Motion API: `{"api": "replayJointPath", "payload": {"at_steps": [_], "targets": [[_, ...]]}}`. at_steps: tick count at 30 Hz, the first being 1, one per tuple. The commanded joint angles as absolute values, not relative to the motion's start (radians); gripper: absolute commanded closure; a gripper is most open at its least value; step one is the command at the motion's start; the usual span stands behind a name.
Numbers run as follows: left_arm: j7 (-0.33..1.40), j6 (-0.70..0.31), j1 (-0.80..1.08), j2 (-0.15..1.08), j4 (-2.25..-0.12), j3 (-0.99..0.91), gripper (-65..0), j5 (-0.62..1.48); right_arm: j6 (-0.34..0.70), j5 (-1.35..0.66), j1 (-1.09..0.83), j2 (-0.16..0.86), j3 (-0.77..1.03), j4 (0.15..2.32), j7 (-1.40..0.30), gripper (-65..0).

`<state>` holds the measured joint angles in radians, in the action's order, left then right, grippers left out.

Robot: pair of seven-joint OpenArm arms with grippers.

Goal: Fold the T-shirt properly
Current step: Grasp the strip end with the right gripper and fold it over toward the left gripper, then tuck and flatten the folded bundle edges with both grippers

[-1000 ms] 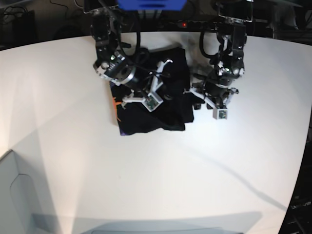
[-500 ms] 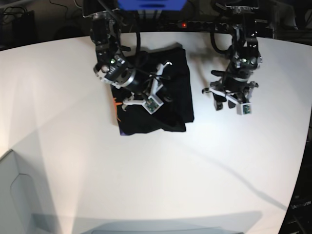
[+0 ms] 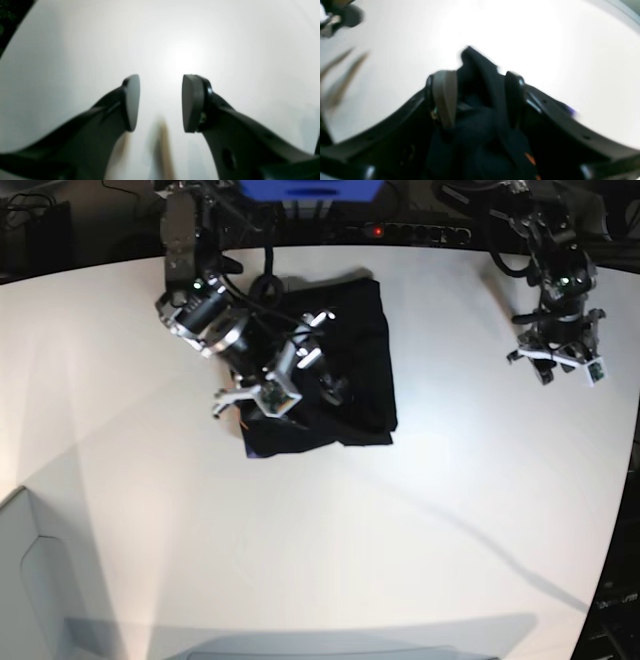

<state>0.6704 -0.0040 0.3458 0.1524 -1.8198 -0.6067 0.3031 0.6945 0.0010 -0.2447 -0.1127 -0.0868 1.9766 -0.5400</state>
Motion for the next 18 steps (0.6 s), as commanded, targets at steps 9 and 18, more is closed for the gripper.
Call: {"api": "replayJointPath", "payload": {"at_steps": [9, 18], "targets": [[0.648, -0.007, 0.338, 0.162, -1.834, -0.625, -26.8, 0.308, 0.698, -0.007, -0.245, -0.111, 0.145, 1.988, -0.530, -31.2], [0.648, -0.007, 0.338, 0.163, -1.839, -0.630, -26.8, 0.308, 0.698, -0.007, -0.363, -0.107, -0.036, 1.934, -0.526, -31.2]]}}
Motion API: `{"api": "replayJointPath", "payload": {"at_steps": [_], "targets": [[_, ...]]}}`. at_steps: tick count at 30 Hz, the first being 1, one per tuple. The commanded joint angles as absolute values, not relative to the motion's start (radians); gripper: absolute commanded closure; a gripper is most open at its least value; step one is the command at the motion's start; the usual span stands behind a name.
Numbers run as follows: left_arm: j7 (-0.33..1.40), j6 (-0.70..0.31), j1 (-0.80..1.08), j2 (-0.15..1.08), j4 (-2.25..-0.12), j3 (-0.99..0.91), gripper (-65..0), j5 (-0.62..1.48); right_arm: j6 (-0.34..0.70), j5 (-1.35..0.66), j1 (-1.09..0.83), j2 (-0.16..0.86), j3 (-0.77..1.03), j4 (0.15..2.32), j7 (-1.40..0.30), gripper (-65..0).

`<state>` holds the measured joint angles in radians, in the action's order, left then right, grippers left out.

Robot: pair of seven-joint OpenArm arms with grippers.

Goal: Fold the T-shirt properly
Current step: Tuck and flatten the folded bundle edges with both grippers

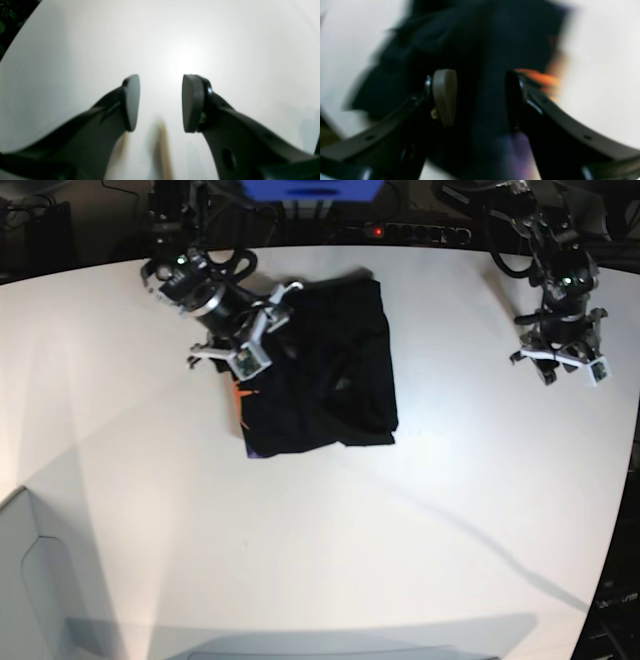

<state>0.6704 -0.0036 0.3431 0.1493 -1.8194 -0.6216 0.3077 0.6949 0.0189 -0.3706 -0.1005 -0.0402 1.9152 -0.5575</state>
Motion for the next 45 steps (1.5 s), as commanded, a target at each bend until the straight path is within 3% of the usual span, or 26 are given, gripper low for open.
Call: {"api": "replayJointPath", "payload": {"at_steps": [1, 8, 14, 19, 24, 36, 45], "targets": [[0.648, -0.007, 0.338, 0.163, -1.840, -0.630, -26.8, 0.308, 0.698, -0.007, -0.372, -0.105, -0.068, 1.929, -0.527, -31.2], [0.648, -0.007, 0.346, 0.163, -1.865, -0.641, -26.8, 0.308, 0.698, -0.004, -0.364, -0.024, -0.219, 1.913, -0.533, -31.2], [0.648, -0.007, 0.371, 0.154, -1.923, -0.671, -26.8, 0.331, 0.698, -0.005, -0.338, 0.021, -0.151, 1.968, -0.526, -31.2], [0.648, -0.007, 0.429, 0.162, -1.977, -0.665, -26.9, 0.524, 0.698, -0.007, -0.317, 0.001, -0.108, 2.017, -0.524, -31.4], [0.648, -0.007, 0.456, 0.163, -2.006, -0.611, -32.0, 0.753, 0.698, -0.007, -0.298, 0.001, -0.094, 2.015, -0.526, -31.4], [0.641, 0.004, 0.337, 0.257, -2.000, -0.077, -32.4, 0.785, 0.698, -0.007, -0.308, -0.001, -0.058, 2.017, -0.526, -31.4], [0.648, -0.002, 0.229, 0.249, -1.906, 0.124, -32.4, 0.644, 0.698, -0.007, -0.298, -0.001, 0.054, 2.017, -0.526, -31.4]]}}
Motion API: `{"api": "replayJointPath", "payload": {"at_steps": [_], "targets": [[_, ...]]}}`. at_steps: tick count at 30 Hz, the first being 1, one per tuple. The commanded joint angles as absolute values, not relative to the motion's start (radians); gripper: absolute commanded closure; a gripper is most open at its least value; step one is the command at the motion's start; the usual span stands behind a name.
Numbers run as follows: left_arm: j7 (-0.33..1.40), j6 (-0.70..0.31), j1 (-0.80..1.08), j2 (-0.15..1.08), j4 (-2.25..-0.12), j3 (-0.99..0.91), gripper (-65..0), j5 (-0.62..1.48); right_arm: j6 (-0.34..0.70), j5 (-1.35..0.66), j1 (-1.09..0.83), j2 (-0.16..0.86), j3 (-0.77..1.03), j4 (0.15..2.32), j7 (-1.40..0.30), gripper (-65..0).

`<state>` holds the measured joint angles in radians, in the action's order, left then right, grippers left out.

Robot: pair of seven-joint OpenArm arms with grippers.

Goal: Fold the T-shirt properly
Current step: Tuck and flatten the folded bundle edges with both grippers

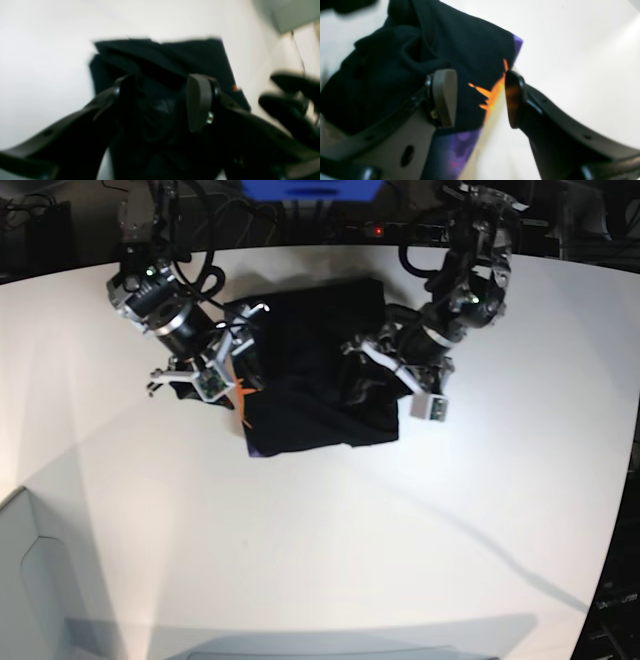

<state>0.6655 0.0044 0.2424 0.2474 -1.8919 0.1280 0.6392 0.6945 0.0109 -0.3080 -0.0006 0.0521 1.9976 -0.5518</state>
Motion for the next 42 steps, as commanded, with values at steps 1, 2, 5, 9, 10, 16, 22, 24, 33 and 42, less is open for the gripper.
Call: {"api": "replayJointPath", "payload": {"at_steps": [1, 2, 5, 9, 10, 16, 22, 24, 33, 42], "targets": [[0.648, -0.002, 0.219, 0.249, -1.891, 0.145, -32.4, 0.641, 0.698, -0.007, -0.297, -0.001, 0.068, 2.017, -0.526, -31.4], [0.648, -0.002, 0.208, 0.249, -1.877, 0.168, -32.4, 0.638, 0.698, -0.007, -0.294, -0.001, 0.081, 2.017, -0.526, -31.4], [0.648, 0.002, 0.189, 0.249, -1.840, 0.213, -32.4, 0.644, 0.698, -0.007, -0.285, -0.001, 0.127, 2.017, -0.526, -31.4], [0.648, -0.004, 0.189, 0.255, -1.828, 0.246, -32.2, 0.647, 0.698, -0.007, -0.285, -0.015, 0.182, 2.017, -0.526, -31.4], [0.648, -0.004, 0.193, 0.257, -1.831, 0.255, -32.2, 0.648, 0.698, -0.007, -0.282, -0.016, 0.197, 2.017, -0.526, -31.4], [0.650, -0.005, 0.255, 0.335, -1.914, 0.277, -32.2, 0.648, 0.698, -0.007, -0.257, -0.041, 0.265, 2.017, -0.526, -31.4], [0.638, -0.005, 0.354, 0.464, -2.022, 0.268, -32.1, 0.650, 0.698, -0.007, -0.257, -0.042, 0.268, 2.015, -0.526, -31.4], [0.638, -0.005, 0.375, 0.492, -2.022, 0.266, -32.1, 0.662, 0.698, -0.007, -0.257, -0.044, 0.266, 2.015, -0.526, -31.4], [0.638, -0.001, 0.433, 0.627, -2.018, 0.266, -32.1, 0.783, 0.698, -0.007, -0.257, -0.064, 0.263, 2.014, -0.526, -31.4], [0.647, -0.004, 0.358, 0.552, -2.026, 0.156, -32.1, 0.932, 0.698, -0.007, -0.259, -0.077, 0.249, 2.008, -0.529, -31.4]]}}
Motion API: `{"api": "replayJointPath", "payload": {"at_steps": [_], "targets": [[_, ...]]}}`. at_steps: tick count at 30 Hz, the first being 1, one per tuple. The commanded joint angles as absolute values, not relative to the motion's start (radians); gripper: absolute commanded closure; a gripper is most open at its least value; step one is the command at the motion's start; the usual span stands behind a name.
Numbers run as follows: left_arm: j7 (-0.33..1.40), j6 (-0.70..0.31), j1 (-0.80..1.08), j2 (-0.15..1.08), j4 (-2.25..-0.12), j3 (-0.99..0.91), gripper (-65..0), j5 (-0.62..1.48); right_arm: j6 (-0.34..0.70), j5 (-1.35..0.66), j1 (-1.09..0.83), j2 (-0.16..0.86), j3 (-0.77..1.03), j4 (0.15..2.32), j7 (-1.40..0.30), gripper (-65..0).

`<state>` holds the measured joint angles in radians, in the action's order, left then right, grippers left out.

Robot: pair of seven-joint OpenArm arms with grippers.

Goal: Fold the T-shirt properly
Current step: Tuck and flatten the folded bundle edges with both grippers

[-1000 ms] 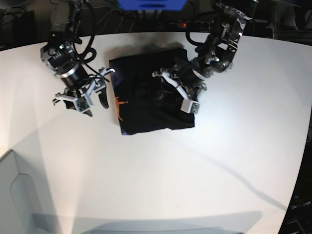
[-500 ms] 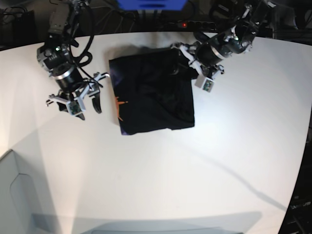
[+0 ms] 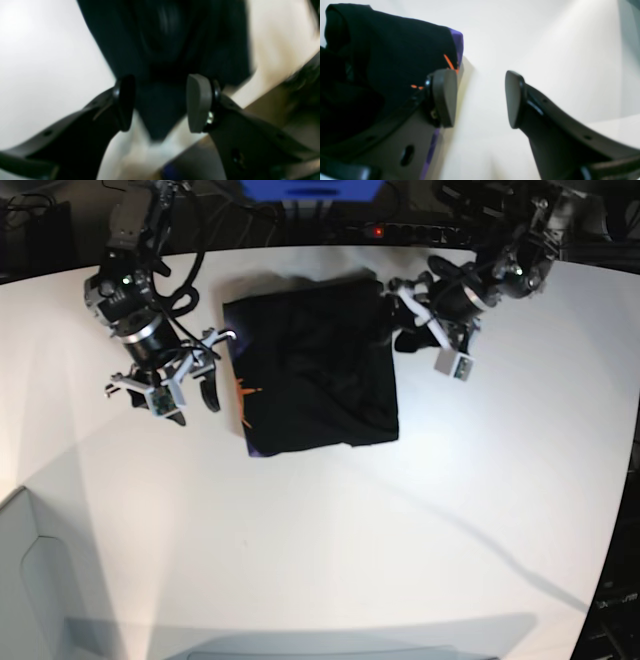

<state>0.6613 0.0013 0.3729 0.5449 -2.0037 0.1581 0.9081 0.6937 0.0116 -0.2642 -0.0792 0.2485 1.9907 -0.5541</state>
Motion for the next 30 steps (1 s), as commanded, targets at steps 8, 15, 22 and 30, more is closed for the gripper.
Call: {"api": "replayJointPath", "payload": {"at_steps": [8, 15, 22, 30], "targets": [[0.648, 0.004, 0.176, 0.415, -1.977, 0.157, -32.1, 0.944, 0.698, -0.007, -0.265, -0.076, 0.248, 2.008, -0.535, -31.4], [0.648, 0.004, 0.114, 0.355, -1.840, 0.321, -32.1, 0.862, 0.698, -0.007, -0.268, -0.077, 0.248, 2.008, -0.536, -31.4], [0.650, 0.002, 0.189, 0.460, -1.877, 0.400, -32.1, 0.845, 0.698, -0.007, -0.268, -0.076, 0.251, 2.008, -0.536, -31.4], [0.644, 0.005, 0.309, 0.717, -1.994, 0.386, -32.1, 0.845, 0.698, -0.007, -0.260, -0.077, 0.249, 2.008, -0.536, -31.4]]}}
